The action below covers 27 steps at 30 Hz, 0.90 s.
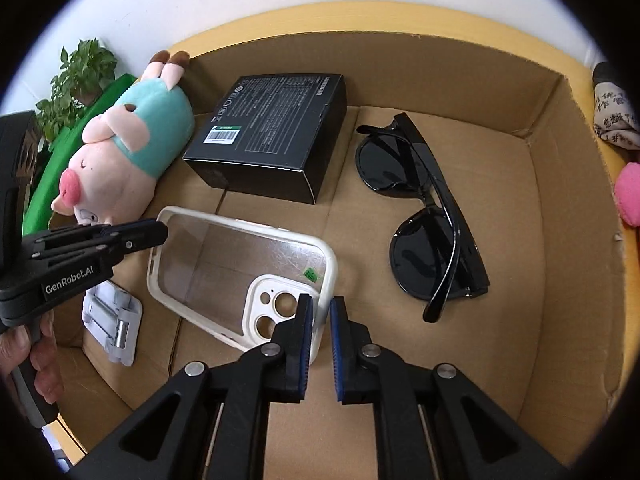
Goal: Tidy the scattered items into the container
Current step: 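Lift the phone case with the right gripper and lower it into the tray, then open the right gripper and withdraw both tools from the tray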
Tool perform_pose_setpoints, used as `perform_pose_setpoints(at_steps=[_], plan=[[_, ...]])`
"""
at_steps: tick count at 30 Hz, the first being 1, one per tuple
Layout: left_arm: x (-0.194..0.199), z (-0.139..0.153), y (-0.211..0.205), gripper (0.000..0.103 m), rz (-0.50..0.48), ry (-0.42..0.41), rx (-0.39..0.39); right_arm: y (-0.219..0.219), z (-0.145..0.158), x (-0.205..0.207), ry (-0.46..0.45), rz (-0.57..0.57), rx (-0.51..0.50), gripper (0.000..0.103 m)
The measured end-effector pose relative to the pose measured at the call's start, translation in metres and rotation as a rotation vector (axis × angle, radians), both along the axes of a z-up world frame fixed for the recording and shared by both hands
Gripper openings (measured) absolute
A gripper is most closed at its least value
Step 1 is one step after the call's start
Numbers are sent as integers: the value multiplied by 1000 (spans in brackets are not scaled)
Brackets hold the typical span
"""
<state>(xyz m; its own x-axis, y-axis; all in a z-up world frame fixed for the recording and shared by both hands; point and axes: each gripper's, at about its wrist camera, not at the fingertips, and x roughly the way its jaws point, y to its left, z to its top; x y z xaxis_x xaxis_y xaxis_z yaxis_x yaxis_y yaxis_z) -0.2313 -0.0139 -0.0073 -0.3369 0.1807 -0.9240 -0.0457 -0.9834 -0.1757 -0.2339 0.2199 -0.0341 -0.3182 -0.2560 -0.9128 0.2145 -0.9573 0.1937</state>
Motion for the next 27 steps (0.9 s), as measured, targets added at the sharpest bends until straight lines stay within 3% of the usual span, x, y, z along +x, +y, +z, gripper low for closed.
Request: perform_pose_setpoints(at_steps=[2,3,4,6,8,10,13,15,17,22,27], plan=[[5,5,2,8,-3,34,6,4,1,1,7,-16,-14,9],[8,9,3,16,-7,62,16,7,4,3,20,-25,-29,11],[14,17,3,23,-12,97,25,10,8,7,32,-33,-53,20],[35,42,3,71,-16,209,44,12,19,17,71,-36,-51,38],[64,70,1,90,-16,350,38,11,41,39,168,-13,-38,47],[100,92,0,102,-25,488,22,9,67,80,310,14,-19,65],[159,104,-4,103,-13,624,45,13,87,139,514,-14,-17,77],[181,92,-9,103,-6,630,49,14,89,179,653,-70,-27,81],[194,71,-10,103,18,596,3,16,82,199,705,-110,-26,81],[207,25,-8,103,79,553,-49,23,38,206,628,-226,35,81],[220,17,0,103,94,635,-135,18,22,208,637,-224,107,81]])
